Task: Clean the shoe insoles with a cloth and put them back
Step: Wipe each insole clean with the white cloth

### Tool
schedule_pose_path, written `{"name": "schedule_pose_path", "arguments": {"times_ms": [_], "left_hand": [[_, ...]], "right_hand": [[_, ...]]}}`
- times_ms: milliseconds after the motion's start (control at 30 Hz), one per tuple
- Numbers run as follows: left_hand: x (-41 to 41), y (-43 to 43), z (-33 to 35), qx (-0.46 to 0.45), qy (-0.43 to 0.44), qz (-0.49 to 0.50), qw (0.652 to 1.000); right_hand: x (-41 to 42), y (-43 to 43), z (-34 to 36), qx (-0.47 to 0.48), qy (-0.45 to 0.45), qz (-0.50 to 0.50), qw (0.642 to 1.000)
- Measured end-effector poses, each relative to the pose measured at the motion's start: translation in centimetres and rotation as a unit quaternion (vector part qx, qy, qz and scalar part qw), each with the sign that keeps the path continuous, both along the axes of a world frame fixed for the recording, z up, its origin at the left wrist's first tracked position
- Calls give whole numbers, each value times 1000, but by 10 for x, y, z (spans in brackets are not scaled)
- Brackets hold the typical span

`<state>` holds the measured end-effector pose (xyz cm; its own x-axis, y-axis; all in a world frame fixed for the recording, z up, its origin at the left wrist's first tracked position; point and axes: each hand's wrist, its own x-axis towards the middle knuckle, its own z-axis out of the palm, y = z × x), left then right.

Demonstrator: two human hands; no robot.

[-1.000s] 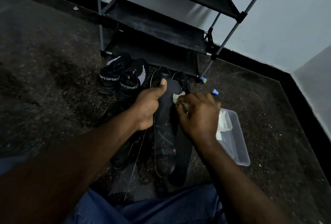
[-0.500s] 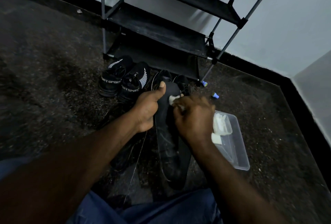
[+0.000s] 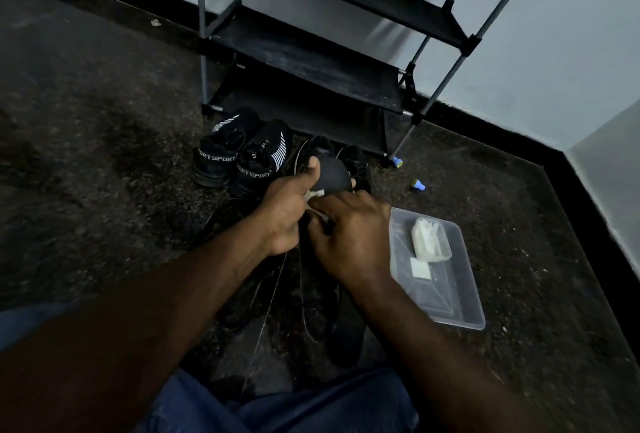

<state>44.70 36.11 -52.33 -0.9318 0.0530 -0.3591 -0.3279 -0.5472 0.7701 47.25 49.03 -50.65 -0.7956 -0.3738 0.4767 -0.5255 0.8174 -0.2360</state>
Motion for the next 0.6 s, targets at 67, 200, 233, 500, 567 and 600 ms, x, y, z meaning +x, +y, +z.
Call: {"name": "schedule_pose_path", "arguments": {"times_ms": [67, 200, 233, 500, 567, 600], "left_hand": [[1, -1, 2, 8, -3, 9, 1000], [1, 0, 6, 15, 0, -1, 1000], [2, 1, 7, 18, 2, -3, 1000], [3, 3, 5, 28, 8, -11, 1000], [4, 3, 4, 32, 4, -2, 999], [4, 3, 4, 37, 1, -1, 999]], "right_hand": [[0, 3, -1, 2, -1, 6, 1000], [-17, 11, 13, 32, 30, -59, 997], [-24, 13, 18, 25, 30, -85, 996], [-29, 1, 20, -8, -11, -62, 998], [-22, -4, 14, -19, -23, -43, 999], [-19, -5, 12, -29, -25, -34, 999]]}}
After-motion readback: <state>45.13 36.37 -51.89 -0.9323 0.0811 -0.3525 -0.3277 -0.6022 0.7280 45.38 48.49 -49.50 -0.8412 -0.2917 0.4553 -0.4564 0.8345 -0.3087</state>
